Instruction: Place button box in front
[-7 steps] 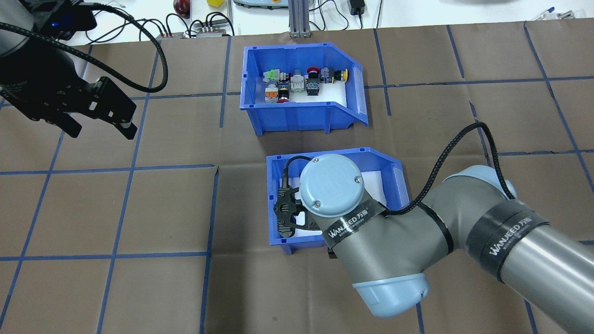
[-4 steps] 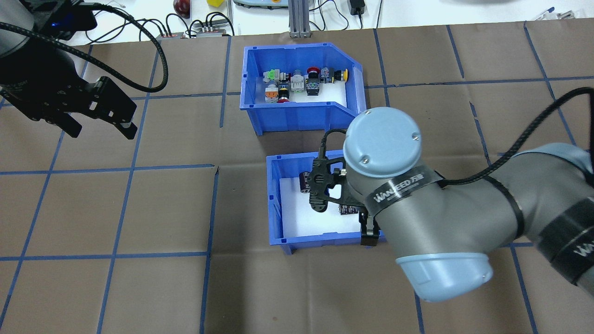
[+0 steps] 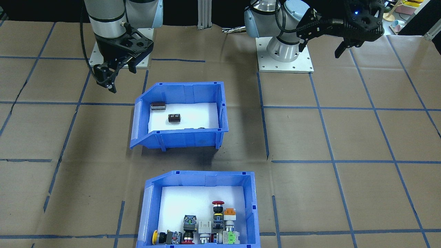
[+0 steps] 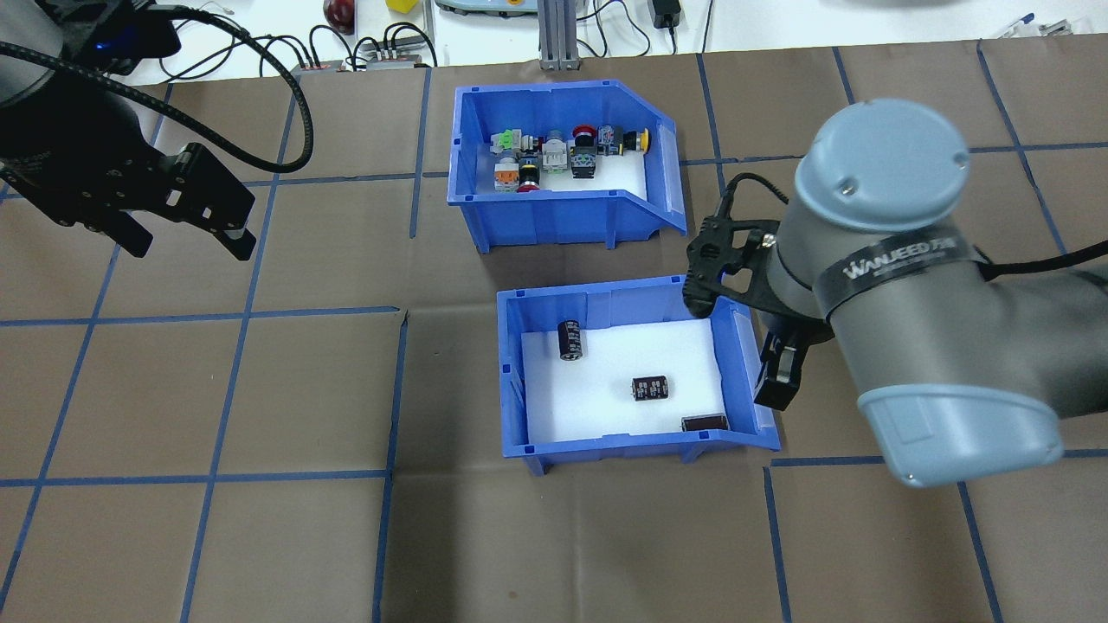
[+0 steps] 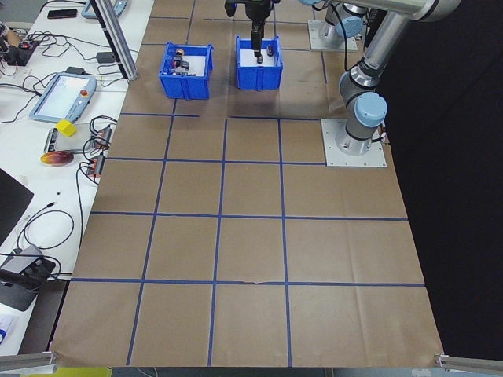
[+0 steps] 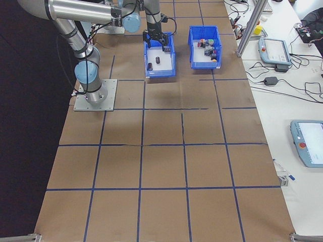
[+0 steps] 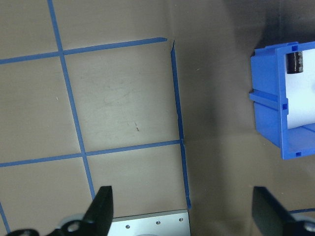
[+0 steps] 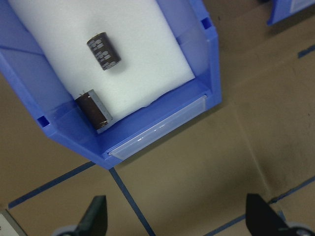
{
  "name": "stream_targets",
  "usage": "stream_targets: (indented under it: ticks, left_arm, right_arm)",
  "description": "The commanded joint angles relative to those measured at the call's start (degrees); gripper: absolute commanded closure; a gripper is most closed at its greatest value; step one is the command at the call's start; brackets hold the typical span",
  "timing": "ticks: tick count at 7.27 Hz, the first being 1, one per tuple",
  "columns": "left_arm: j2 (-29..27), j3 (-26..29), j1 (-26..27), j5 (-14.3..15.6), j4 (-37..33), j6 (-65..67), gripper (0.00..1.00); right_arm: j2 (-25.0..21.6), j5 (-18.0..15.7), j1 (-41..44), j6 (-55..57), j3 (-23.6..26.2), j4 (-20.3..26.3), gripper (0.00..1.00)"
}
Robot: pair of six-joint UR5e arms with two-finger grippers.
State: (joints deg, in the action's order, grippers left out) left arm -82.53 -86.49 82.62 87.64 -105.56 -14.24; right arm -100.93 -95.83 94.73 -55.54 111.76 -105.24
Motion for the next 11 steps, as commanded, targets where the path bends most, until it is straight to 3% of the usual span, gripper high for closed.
stream_targets:
  ticks: [1, 3, 4, 5, 6, 7, 11]
  left_arm:
    - [0.0, 0.0, 0.0, 0.0, 0.0, 0.0, 0.01]
    - [0.0, 0.0, 0.0, 0.0, 0.0, 0.0, 0.01]
    - [0.0, 0.0, 0.0, 0.0, 0.0, 0.0, 0.01]
    - [0.0, 0.0, 0.0, 0.0, 0.0, 0.0, 0.01]
    - [0.0, -0.1, 0.0, 0.0, 0.0, 0.0, 0.01]
    - [0.0, 0.0, 0.1, 0.0, 0.0, 0.0, 0.01]
    - [0.0, -0.1, 0.0, 0.0, 0.0, 0.0, 0.01]
  right_arm:
    - [4.3, 0.1, -2.3, 16.0, -7.0, 3.0, 0.0]
    - [10.5, 1.2, -3.5, 34.8, -15.1, 7.3, 0.0]
    - [12.2, 1.4, -4.0, 42.4, -19.5, 11.9, 0.0]
    - [13.6, 1.4, -4.2, 49.9, -22.0, 13.0, 0.0]
    - [13.9, 1.7, -5.2, 55.0, -22.4, 13.1, 0.0]
    - [14.1, 6.3, -6.3, 59.0, -22.2, 14.5, 0.0]
    - [14.1, 6.1, -6.6, 59.1, -22.1, 14.6, 0.0]
